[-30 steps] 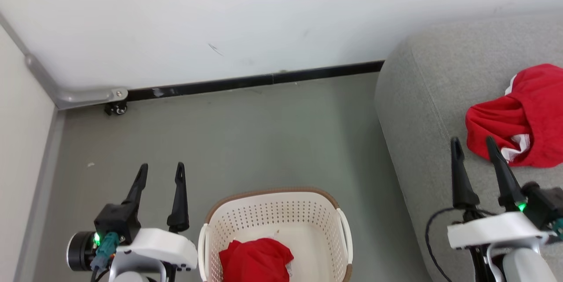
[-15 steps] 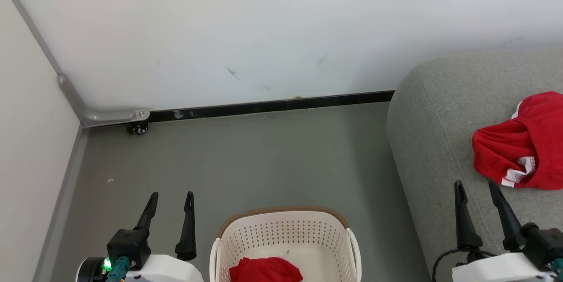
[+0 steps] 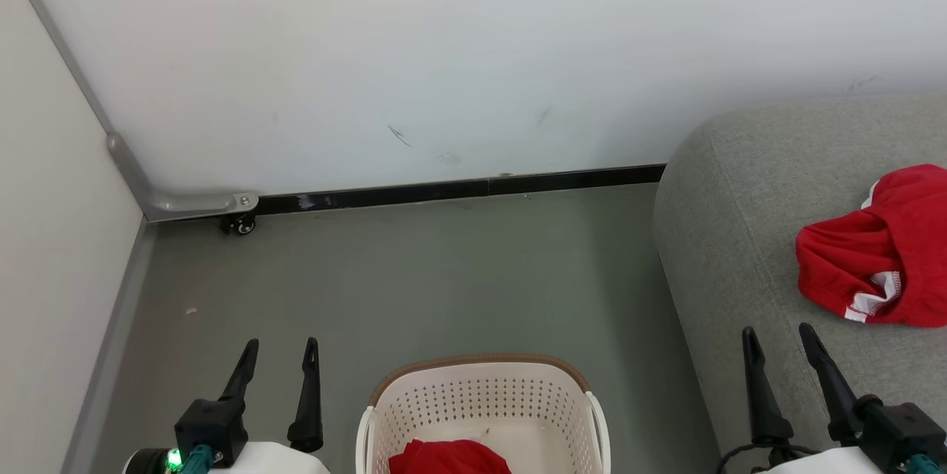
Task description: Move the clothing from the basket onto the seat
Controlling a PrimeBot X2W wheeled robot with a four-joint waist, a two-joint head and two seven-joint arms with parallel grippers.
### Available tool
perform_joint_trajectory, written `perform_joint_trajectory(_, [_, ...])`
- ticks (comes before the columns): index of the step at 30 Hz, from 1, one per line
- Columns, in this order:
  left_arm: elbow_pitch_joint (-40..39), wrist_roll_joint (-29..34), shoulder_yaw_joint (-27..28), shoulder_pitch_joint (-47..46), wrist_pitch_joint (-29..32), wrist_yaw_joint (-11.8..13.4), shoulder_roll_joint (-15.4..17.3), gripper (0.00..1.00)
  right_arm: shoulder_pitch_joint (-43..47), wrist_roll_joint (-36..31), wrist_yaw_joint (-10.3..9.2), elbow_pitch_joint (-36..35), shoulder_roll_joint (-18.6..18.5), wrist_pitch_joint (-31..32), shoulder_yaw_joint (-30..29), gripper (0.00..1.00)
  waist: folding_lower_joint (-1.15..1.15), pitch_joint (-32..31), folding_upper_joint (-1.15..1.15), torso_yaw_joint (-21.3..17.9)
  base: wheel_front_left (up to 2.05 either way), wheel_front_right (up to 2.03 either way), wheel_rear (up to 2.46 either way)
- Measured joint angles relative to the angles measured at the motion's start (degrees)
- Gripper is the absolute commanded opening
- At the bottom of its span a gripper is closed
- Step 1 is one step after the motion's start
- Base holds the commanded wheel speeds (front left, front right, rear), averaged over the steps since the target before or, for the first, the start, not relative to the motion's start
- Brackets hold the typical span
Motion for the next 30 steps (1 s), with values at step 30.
perform_joint_trajectory(30, [-0.59, 1.94, 1.74, 0.00, 0.00, 0.23, 0.21, 1.00, 0.86, 3.16, 0.00, -2.46, 0.04, 0.51, 1.82, 1.00, 0.00, 2.23, 0.00, -1.01, 0.00, 0.00, 0.00])
